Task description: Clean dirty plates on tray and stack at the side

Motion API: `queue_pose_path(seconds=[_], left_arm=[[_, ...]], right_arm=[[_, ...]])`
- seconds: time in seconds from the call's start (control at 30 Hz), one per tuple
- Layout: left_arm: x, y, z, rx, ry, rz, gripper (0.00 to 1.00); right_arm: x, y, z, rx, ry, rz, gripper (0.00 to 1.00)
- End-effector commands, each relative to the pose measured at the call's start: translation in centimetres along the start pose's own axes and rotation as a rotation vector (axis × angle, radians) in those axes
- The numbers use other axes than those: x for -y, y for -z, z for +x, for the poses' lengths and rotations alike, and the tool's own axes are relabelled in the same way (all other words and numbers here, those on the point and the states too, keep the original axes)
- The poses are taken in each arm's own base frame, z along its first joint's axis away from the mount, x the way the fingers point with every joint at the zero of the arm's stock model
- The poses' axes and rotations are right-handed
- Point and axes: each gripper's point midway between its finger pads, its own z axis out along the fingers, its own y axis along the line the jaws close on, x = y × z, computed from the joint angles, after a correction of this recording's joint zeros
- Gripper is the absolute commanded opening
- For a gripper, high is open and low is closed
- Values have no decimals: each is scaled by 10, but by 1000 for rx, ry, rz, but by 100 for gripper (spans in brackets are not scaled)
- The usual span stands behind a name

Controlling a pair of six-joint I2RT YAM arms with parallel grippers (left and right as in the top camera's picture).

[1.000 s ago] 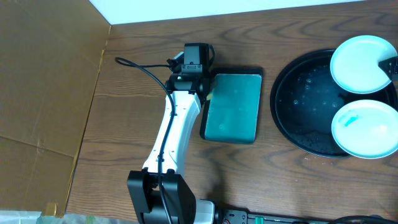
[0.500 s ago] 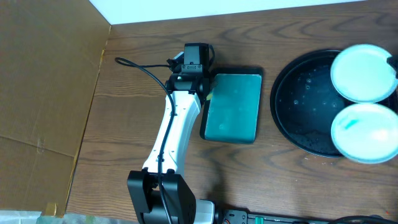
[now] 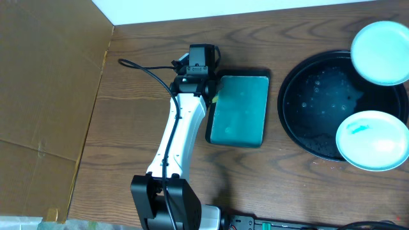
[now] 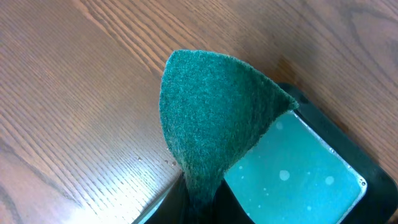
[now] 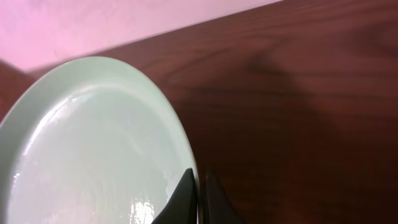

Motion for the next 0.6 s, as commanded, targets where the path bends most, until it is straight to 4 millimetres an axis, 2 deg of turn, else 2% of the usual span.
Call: queue_pose_path(seconds=[0.0, 0.17, 0.27, 0.4, 0.5, 0.57], left_arm=[[-4, -3, 2, -2, 4, -14, 8], [-4, -3, 2, -2, 4, -14, 8], [-4, -3, 2, -2, 4, -14, 7], [-4, -3, 2, -2, 4, -14, 7], [-4, -3, 2, -2, 4, -14, 7], [-4, -3, 2, -2, 4, -14, 7]], right_arm=[[5, 25, -19, 45, -126, -25, 1], [14, 66, -46, 108, -133, 32, 1], [30, 98, -58, 135, -154, 192, 1], [66, 156, -50, 125, -235, 606, 1], [78, 200, -37, 92, -272, 861, 1], [84, 217, -27, 64, -286, 971, 1]])
